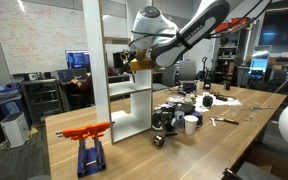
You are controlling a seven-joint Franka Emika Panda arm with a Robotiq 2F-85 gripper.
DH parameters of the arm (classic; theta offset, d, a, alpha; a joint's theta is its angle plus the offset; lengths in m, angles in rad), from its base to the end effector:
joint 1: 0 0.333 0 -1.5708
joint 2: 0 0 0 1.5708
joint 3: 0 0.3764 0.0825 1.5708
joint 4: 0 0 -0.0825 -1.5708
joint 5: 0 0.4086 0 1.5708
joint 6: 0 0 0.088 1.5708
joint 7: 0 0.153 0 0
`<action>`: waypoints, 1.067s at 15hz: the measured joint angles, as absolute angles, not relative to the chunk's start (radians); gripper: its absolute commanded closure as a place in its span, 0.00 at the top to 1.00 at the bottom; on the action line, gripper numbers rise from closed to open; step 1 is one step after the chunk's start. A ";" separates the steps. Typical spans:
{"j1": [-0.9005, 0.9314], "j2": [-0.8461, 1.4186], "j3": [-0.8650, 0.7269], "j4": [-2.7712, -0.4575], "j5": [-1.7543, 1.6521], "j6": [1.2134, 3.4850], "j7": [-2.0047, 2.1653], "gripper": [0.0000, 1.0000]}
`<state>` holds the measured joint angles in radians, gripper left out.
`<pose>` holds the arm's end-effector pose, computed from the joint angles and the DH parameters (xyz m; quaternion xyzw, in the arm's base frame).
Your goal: Put the scissors on the second row of the shelf
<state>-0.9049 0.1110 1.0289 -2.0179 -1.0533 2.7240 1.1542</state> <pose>0.6548 0.0797 0.5026 0.9021 -0.1017 0.4141 0.0670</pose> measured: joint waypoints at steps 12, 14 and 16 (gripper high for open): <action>-0.452 0.425 0.658 -1.763 -1.103 2.574 1.175 0.34; -0.443 0.411 0.644 -1.764 -1.097 2.578 1.175 0.34; -0.443 0.405 0.642 -1.764 -1.094 2.578 1.175 0.34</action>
